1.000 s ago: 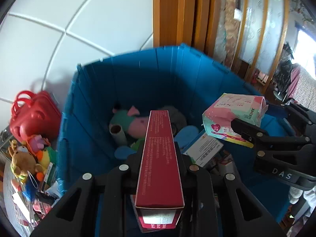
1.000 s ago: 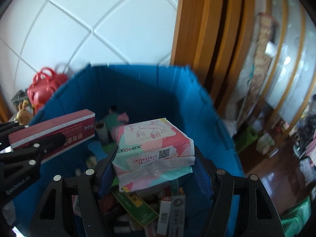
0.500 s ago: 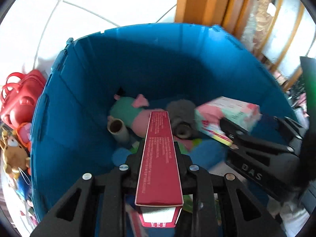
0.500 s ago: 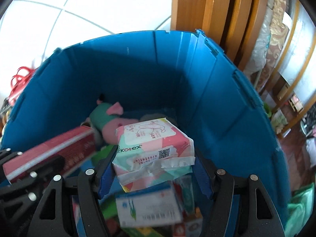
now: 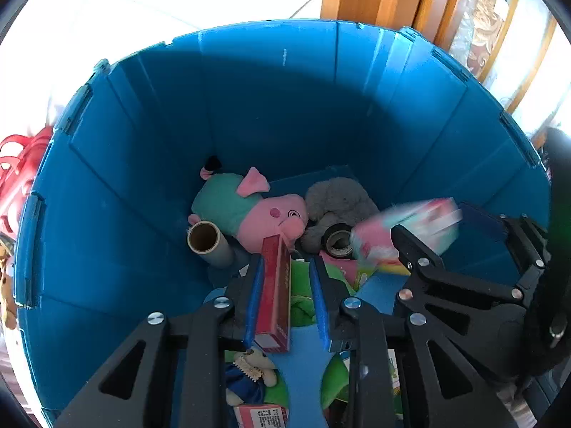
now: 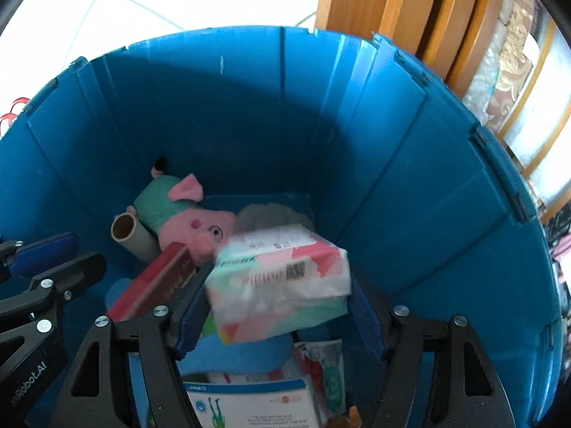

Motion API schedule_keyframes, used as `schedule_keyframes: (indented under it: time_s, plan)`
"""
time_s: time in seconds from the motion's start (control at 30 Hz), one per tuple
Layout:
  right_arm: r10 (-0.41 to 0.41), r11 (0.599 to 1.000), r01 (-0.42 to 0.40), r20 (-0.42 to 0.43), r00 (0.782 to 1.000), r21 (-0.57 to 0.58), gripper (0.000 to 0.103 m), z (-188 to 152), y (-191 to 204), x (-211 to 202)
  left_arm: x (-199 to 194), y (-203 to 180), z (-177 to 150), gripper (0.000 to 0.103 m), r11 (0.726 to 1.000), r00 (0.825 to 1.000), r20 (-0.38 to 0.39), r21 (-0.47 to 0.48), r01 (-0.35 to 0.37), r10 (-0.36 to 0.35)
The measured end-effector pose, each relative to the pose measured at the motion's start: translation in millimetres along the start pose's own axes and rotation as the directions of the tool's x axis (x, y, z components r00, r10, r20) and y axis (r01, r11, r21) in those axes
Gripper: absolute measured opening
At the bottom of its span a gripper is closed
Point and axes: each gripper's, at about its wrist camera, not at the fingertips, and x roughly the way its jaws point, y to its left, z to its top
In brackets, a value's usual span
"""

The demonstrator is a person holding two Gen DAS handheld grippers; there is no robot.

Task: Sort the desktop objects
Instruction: 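Open both grippers to drop red box and Kotex pack into bin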

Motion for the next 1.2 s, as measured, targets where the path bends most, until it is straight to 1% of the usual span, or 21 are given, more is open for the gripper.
schedule_keyframes:
  time_s: [0.03, 0.07, 0.17, 0.3, 0.37, 0.47, 0.53, 0.63, 0.67, 0.77, 0.9, 0.93, 1.07, 1.13, 1.2]
  plan:
    - [0.000, 1.000, 0.000, 0.007, 1.000, 0.001, 0.085, 0, -1, -1, 1, 2, 1, 0.025, 1.000, 1.000, -0.002, -0.011, -0.002, 0.002]
    - [-0.004, 1.000, 0.004, 0.010, 1.000, 0.001, 0.092, 1, -1, -2, 2, 3, 1, 0.025, 1.000, 1.000, -0.006, -0.020, -0.002, 0.002]
    - [-0.012, 1.000, 0.012, -0.002, 1.000, 0.003, 0.093, 0, -2, 0, 3, 6, 1, 0.025, 0.999, 1.000, -0.017, -0.038, -0.001, 0.001]
    - [-0.019, 1.000, 0.019, -0.025, 1.000, 0.001, 0.094, -1, -3, 3, 4, 2, -1, 0.025, 1.000, 1.000, -0.024, -0.019, -0.011, 0.011]
    - [-0.020, 1.000, 0.019, -0.039, 0.999, -0.005, 0.097, -1, -2, 5, 4, 1, -1, 0.025, 1.000, 0.999, -0.027, -0.012, -0.017, 0.017]
    - [-0.025, 1.000, 0.025, -0.050, 0.998, -0.005, 0.097, -3, -3, 3, -1, 2, -3, 0.025, 0.999, 0.999, -0.012, -0.009, -0.032, 0.032]
    - [-0.046, 0.999, 0.046, -0.039, 0.998, -0.017, 0.099, -4, -2, -2, -7, 3, -8, 0.025, 0.999, 0.999, 0.003, -0.011, -0.050, 0.050]
    - [-0.021, 1.000, 0.020, -0.032, 0.999, -0.015, 0.102, -2, -1, -19, -19, 5, -14, 0.025, 0.998, 0.999, 0.012, -0.032, -0.047, 0.047]
    - [-0.015, 1.000, 0.014, -0.028, 0.999, -0.021, 0.102, -3, 1, -27, -25, 6, -16, 0.025, 0.998, 0.999, 0.024, -0.037, -0.041, 0.042]
    - [-0.055, 0.997, 0.054, -0.014, 0.998, -0.060, 0.103, -5, 7, -48, -49, 6, -22, 0.025, 0.999, 0.996, 0.084, -0.045, -0.028, 0.032]
    - [-0.115, 0.988, 0.119, 0.048, 0.992, -0.100, 0.102, -13, 12, -85, -89, 7, -35, 0.025, 0.999, 0.986, 0.169, -0.048, -0.005, 0.013]
    - [-0.119, 0.987, 0.125, 0.063, 0.991, -0.104, 0.102, -15, 12, -93, -99, 9, -40, 0.025, 0.999, 0.982, 0.191, -0.046, 0.000, 0.009]
    - [-0.090, 0.990, 0.103, 0.125, 0.988, -0.097, 0.103, -26, 15, -132, -136, 20, -60, 0.025, 0.997, 0.963, 0.268, -0.067, 0.032, -0.013]
    - [-0.049, 0.994, 0.063, 0.158, 0.986, -0.089, 0.103, -34, 19, -153, -154, 29, -72, 0.025, 0.995, 0.953, 0.303, -0.088, 0.051, -0.022]
    - [-0.005, 0.996, 0.023, 0.194, 0.981, -0.090, 0.103, -40, 27, -170, -173, 39, -86, 0.025, 0.994, 0.936, 0.351, -0.094, 0.054, -0.017]
